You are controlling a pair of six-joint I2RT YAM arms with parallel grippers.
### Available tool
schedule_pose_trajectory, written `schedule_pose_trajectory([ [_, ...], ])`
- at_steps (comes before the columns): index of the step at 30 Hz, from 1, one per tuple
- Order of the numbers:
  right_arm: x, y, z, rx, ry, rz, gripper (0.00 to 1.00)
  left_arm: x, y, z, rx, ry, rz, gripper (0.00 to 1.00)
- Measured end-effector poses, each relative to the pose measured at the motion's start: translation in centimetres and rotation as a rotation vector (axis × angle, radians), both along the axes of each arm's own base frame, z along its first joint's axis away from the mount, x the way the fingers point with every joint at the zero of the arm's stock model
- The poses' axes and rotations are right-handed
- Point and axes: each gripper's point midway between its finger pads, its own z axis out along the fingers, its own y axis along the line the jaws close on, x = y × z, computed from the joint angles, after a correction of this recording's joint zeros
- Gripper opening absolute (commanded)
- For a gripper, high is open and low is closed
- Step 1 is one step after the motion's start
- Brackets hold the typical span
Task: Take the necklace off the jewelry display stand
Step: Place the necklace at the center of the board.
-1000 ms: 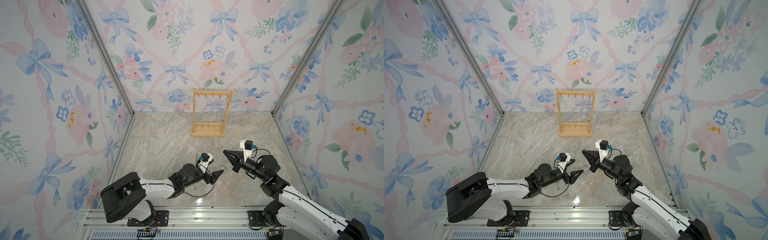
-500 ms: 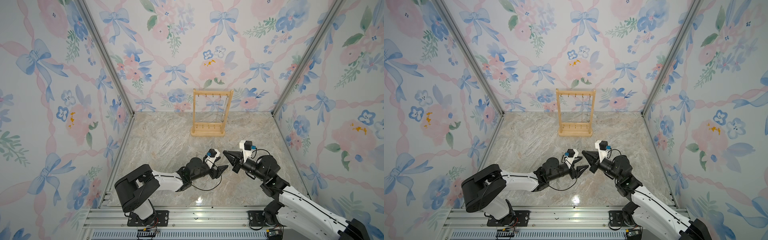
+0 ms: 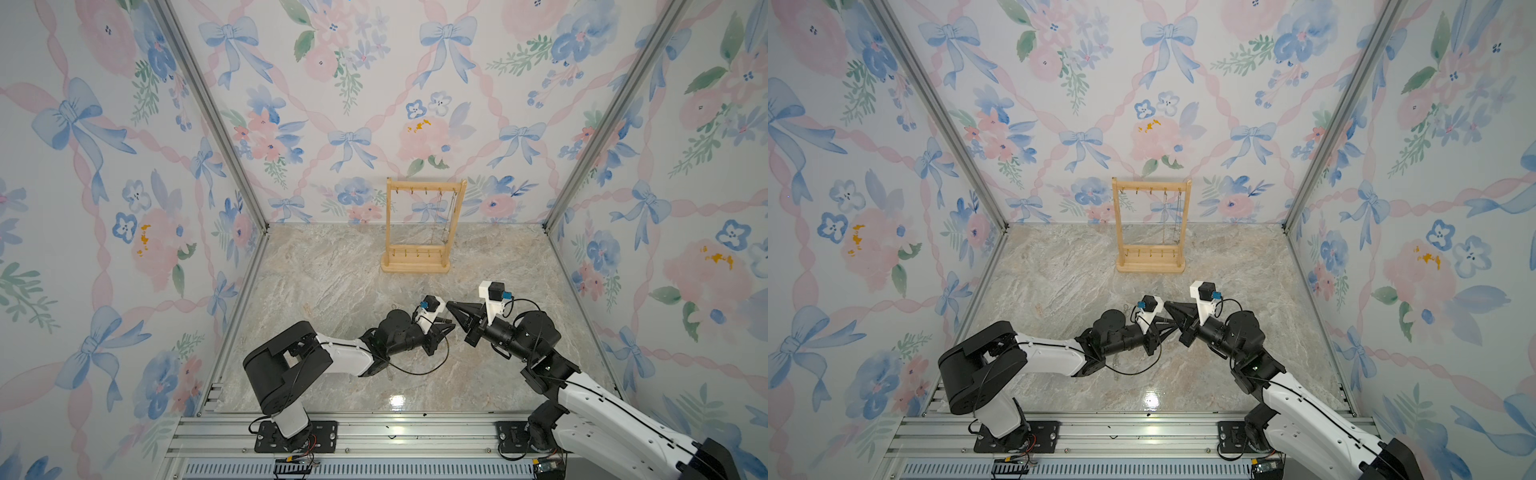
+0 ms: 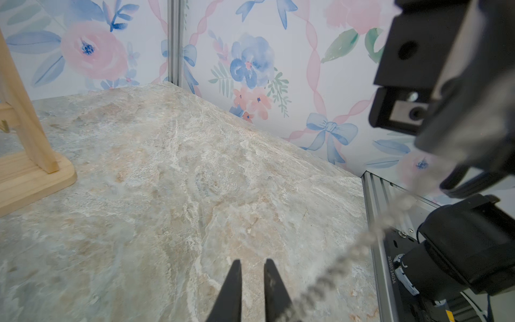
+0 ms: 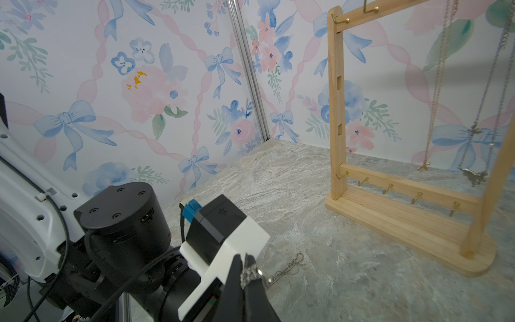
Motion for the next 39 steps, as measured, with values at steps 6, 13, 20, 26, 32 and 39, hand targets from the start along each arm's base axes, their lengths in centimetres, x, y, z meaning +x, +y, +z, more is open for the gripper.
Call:
schedule_pose_trajectory([
  [6, 0.0, 0.0, 0.0, -0.001, 0.002, 0.000, 0.00, -0.1, -0.1, -0.1, -0.001, 0.009, -0.008, 0.02],
  [13, 0.0, 0.0, -0.2, -0.005, 0.007, 0.000, 0.00, -0.3, -0.1, -0.1, -0.004, 0.019, -0.014, 0.00],
  [20, -0.2, 0.5, -0.7, -0.019, 0.014, 0.018, 0.00, -0.5, 0.3, -0.8, -0.011, 0.077, 0.001, 0.00],
  [26, -0.4, 1.8, -2.2, -0.055, 0.063, 0.051, 0.00, -1.5, 2.1, -2.3, -0.007, 0.170, 0.033, 0.00],
  [32, -1.4, 2.9, -2.9, -0.073, 0.089, 0.087, 0.00, -3.0, 4.4, -2.9, -0.018, 0.239, 0.054, 0.00],
  [39, -3.1, 4.4, -4.5, -0.114, 0.137, 0.138, 0.00, -4.8, 6.4, -4.4, -0.001, 0.307, 0.059, 0.00],
])
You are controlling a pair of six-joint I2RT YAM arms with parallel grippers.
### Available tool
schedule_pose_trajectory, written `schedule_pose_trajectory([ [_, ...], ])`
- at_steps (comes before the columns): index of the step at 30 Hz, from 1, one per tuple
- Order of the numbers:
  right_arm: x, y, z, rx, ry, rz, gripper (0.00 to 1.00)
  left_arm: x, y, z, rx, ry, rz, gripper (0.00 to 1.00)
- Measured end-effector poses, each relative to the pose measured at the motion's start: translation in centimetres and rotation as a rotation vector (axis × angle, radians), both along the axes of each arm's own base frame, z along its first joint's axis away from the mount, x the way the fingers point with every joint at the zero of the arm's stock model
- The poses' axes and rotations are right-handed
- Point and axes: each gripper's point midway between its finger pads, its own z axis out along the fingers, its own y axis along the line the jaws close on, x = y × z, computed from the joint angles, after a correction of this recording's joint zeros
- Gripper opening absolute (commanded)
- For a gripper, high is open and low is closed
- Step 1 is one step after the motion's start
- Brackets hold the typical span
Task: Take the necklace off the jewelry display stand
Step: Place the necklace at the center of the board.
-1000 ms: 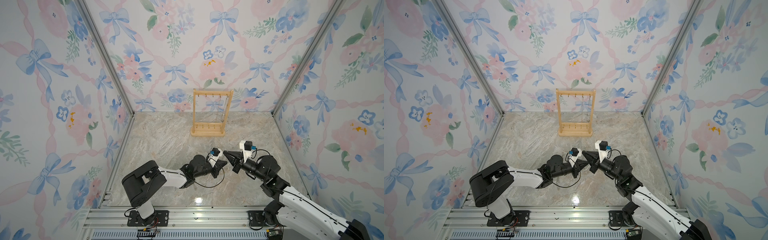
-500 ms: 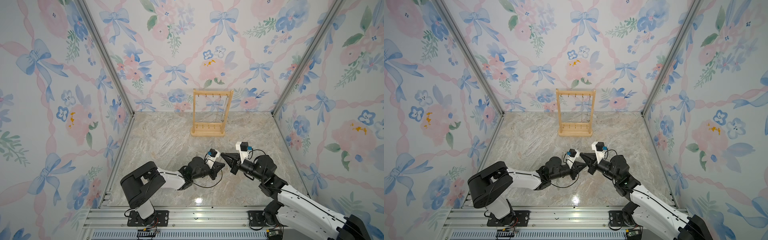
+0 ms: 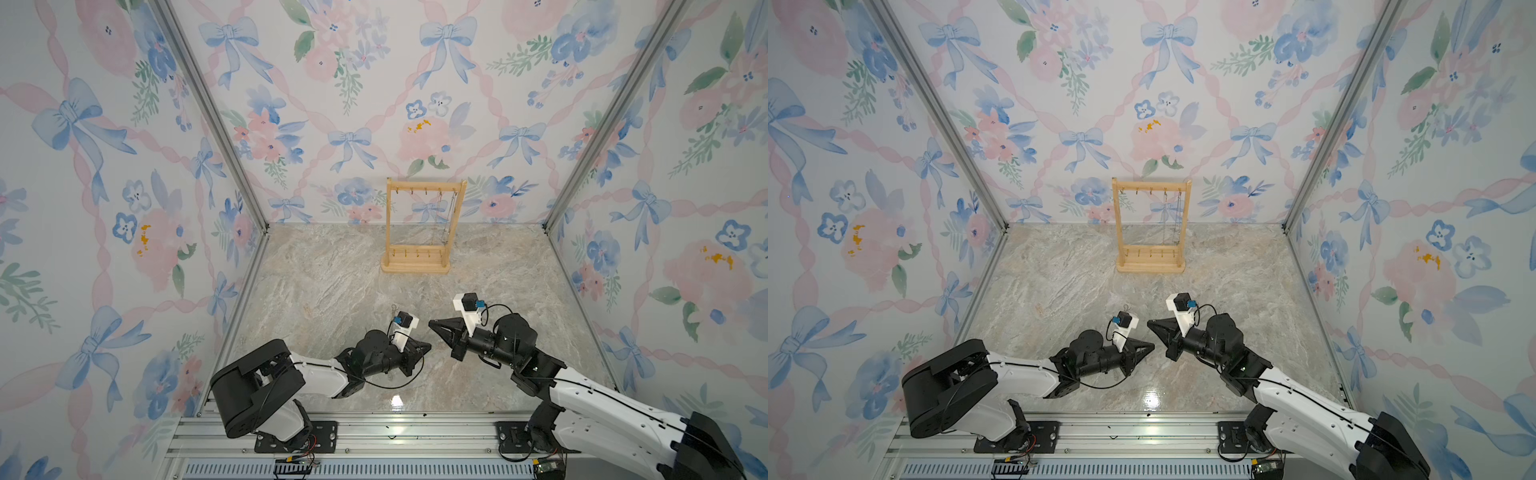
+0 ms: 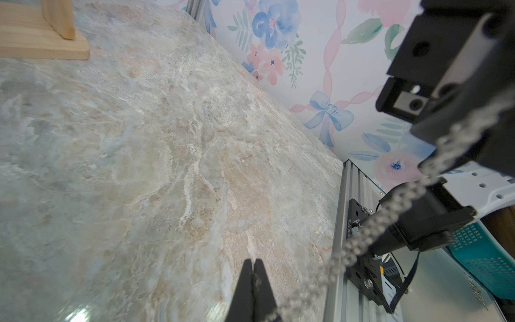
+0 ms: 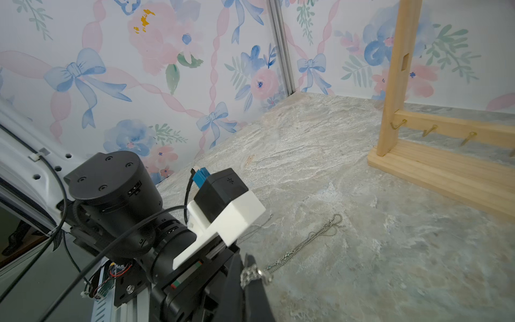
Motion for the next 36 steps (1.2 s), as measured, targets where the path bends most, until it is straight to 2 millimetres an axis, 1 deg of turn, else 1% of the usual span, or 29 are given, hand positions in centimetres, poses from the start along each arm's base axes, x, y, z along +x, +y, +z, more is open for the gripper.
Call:
schedule_pose_trajectory([
  [3, -0.7, 0.6, -0.6, -0.020, 0.014, 0.018, 0.00, -1.2, 0.3, -0.7, 0.011, 0.026, -0.018, 0.00],
  [9, -2.4, 1.2, -1.6, -0.052, 0.036, 0.050, 0.00, -3.9, 0.7, -1.5, 0.024, 0.061, -0.073, 0.00],
  [15, -4.6, 1.0, -1.6, -0.062, 0.044, 0.083, 0.00, -6.9, 0.1, -1.5, 0.027, 0.075, -0.160, 0.00],
  [19, -4.9, 0.9, -2.3, -0.088, 0.060, 0.084, 0.00, -8.2, -0.2, -1.8, 0.033, 0.090, -0.195, 0.00],
  [23, -4.6, 0.5, -3.8, -0.144, 0.082, 0.058, 0.00, -8.5, -0.2, -2.9, 0.062, 0.114, -0.197, 0.00],
  [28, -3.7, 0.6, -6.4, -0.238, 0.112, 0.026, 0.00, -8.6, -0.2, -4.7, 0.111, 0.141, -0.198, 0.00],
  [32, -2.7, 0.4, -8.4, -0.297, 0.151, -0.006, 0.00, -8.4, -0.4, -5.5, 0.137, 0.152, -0.191, 0.00],
  [36, -1.7, 0.2, -9.2, -0.327, 0.174, -0.035, 0.00, -7.6, -0.5, -6.0, 0.152, 0.157, -0.166, 0.00],
])
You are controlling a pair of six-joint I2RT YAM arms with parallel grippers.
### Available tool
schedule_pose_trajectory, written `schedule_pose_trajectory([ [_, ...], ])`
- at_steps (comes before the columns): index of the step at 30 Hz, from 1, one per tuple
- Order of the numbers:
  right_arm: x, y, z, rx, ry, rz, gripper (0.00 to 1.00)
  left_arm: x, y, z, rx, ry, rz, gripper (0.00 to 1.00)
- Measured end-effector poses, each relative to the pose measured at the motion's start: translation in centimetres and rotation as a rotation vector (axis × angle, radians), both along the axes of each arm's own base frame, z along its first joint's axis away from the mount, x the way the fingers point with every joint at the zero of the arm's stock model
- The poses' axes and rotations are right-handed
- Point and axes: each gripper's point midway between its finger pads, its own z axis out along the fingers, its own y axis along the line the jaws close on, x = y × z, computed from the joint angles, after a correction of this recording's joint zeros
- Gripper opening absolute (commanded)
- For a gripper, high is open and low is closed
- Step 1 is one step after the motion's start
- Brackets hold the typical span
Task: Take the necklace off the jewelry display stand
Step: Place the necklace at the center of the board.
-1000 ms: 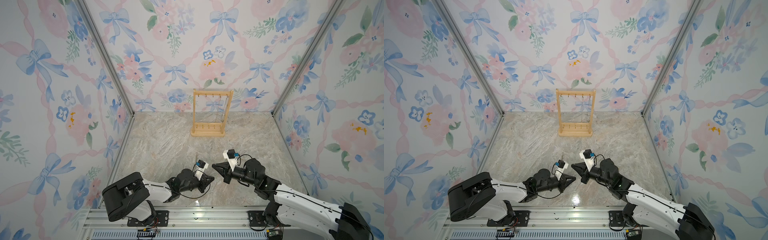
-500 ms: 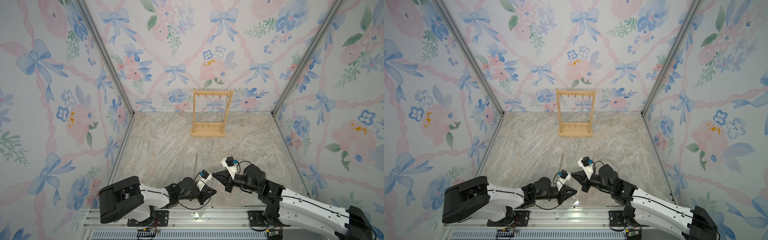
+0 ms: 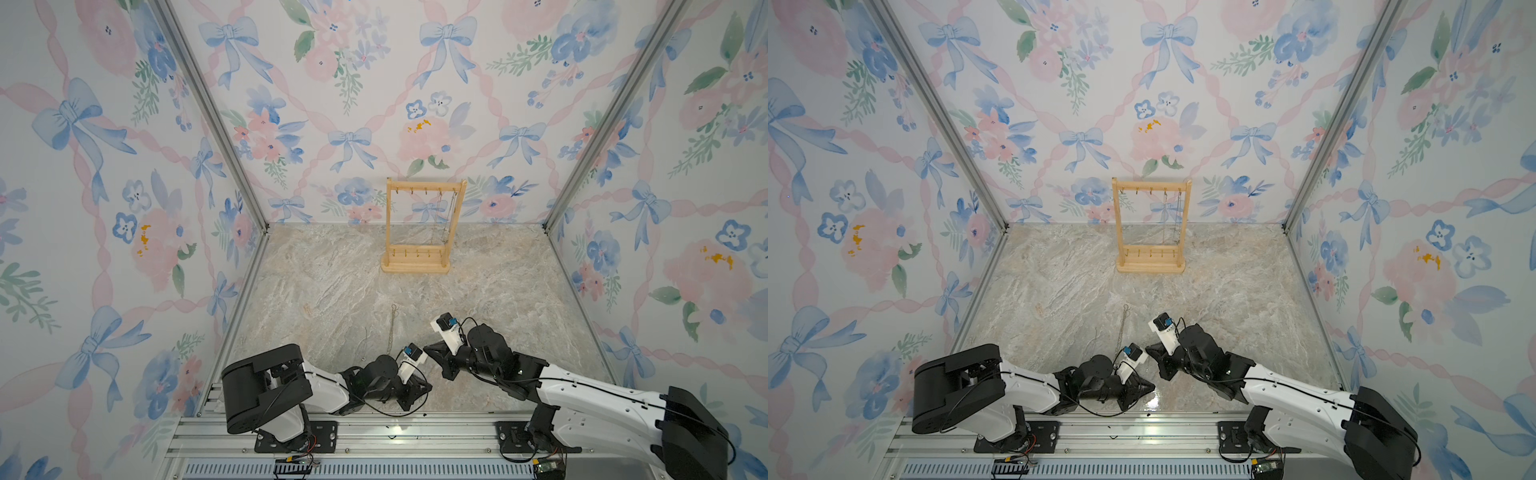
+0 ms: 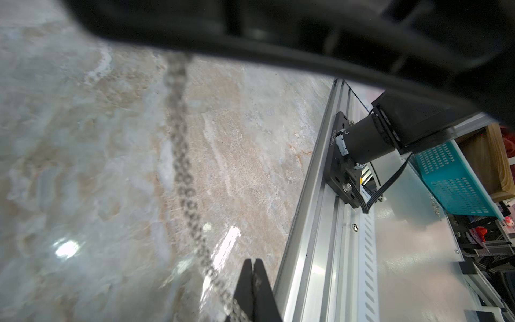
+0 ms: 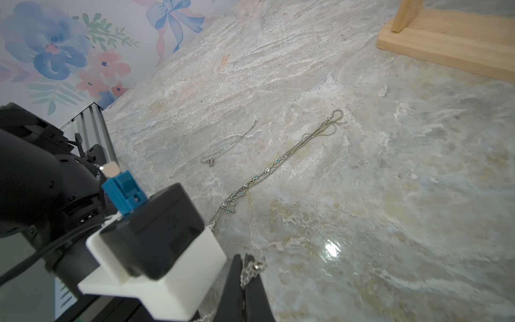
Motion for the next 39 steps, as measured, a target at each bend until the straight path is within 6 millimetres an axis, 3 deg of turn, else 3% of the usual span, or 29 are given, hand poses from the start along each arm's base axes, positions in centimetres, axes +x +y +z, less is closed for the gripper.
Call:
schedule_pose_trajectory([
  [12, 3.4, -0.6, -0.7, -0.053, 0.044, -0.081, 0.00, 3.8, 0.1, -2.0, 0.054, 0.017, 0.100, 0.00],
  [19, 4.3, -0.1, -2.3, -0.082, 0.072, -0.089, 0.00, 4.3, 0.2, -3.3, 0.104, 0.021, 0.118, 0.01],
  [27, 5.4, 0.6, -4.3, -0.105, 0.086, -0.100, 0.00, 5.2, 0.2, -3.3, 0.132, -0.025, 0.140, 0.05],
  [39, 6.1, 1.4, -4.7, -0.063, 0.054, -0.101, 0.00, 6.1, 0.2, -3.2, 0.153, -0.067, 0.161, 0.14],
])
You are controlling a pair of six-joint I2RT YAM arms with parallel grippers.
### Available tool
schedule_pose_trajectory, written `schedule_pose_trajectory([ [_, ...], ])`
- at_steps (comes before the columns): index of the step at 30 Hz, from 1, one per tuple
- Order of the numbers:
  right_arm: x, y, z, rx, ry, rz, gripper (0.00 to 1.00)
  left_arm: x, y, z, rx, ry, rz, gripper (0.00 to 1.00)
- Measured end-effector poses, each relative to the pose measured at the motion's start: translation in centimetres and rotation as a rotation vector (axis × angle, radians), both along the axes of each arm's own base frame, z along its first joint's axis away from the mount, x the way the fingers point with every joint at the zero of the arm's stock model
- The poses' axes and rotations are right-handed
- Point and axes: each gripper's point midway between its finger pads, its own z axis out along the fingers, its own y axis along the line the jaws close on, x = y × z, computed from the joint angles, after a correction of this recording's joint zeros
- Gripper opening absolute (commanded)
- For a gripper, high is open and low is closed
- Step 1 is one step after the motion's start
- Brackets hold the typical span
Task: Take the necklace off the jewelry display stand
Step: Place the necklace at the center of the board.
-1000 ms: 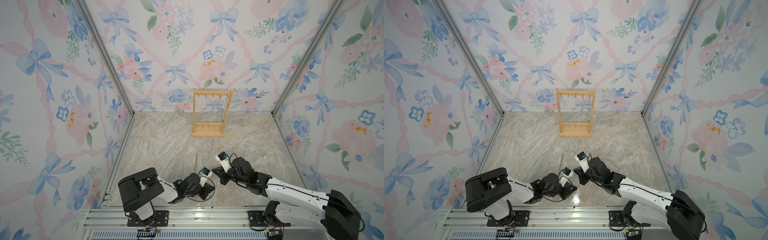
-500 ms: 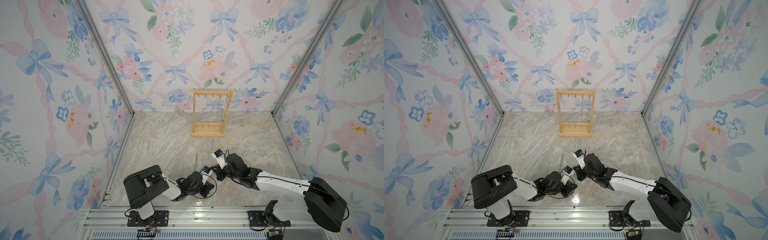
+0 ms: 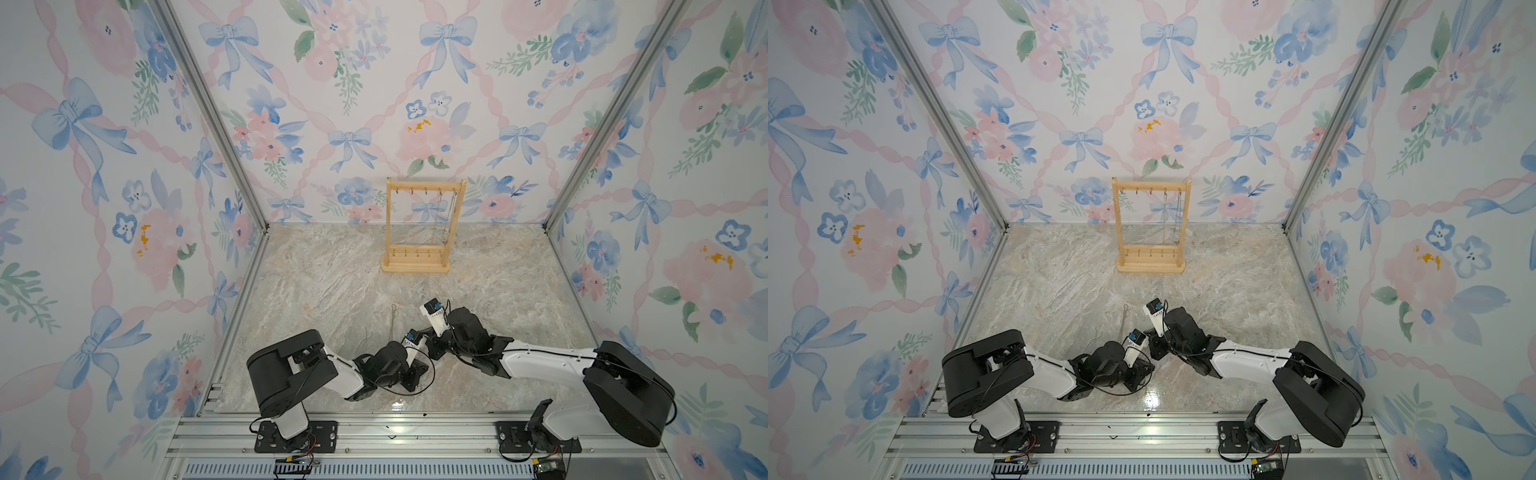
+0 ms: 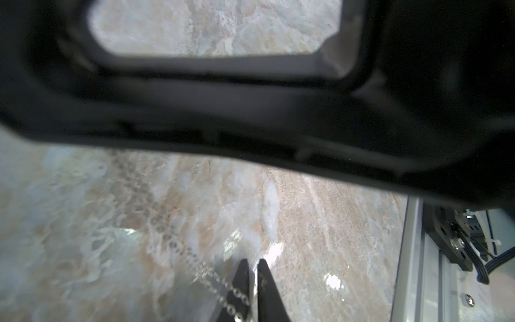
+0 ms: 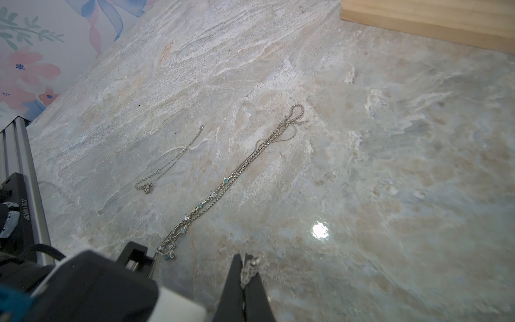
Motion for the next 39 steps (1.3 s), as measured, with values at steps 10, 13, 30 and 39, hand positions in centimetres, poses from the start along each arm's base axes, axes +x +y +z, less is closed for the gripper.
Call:
schedule_pose_trajectory([
  [10, -0.6, -0.4, -1.0, -0.003, 0.013, 0.003, 0.00, 0.6, 0.3, 0.2, 0.017, -0.029, 0.025, 0.24],
  [13, -0.7, -0.5, -1.1, -0.003, 0.014, 0.003, 0.00, 0.7, 0.4, 0.3, 0.025, -0.040, 0.031, 0.28],
  [30, -1.1, -0.9, -0.3, 0.024, -0.011, 0.004, 0.00, 0.7, 0.6, 0.5, 0.045, -0.073, 0.043, 0.43],
  [39, -1.6, -1.3, 1.0, 0.061, -0.041, 0.011, 0.00, 0.9, 0.6, 0.7, 0.045, -0.086, 0.048, 0.51],
])
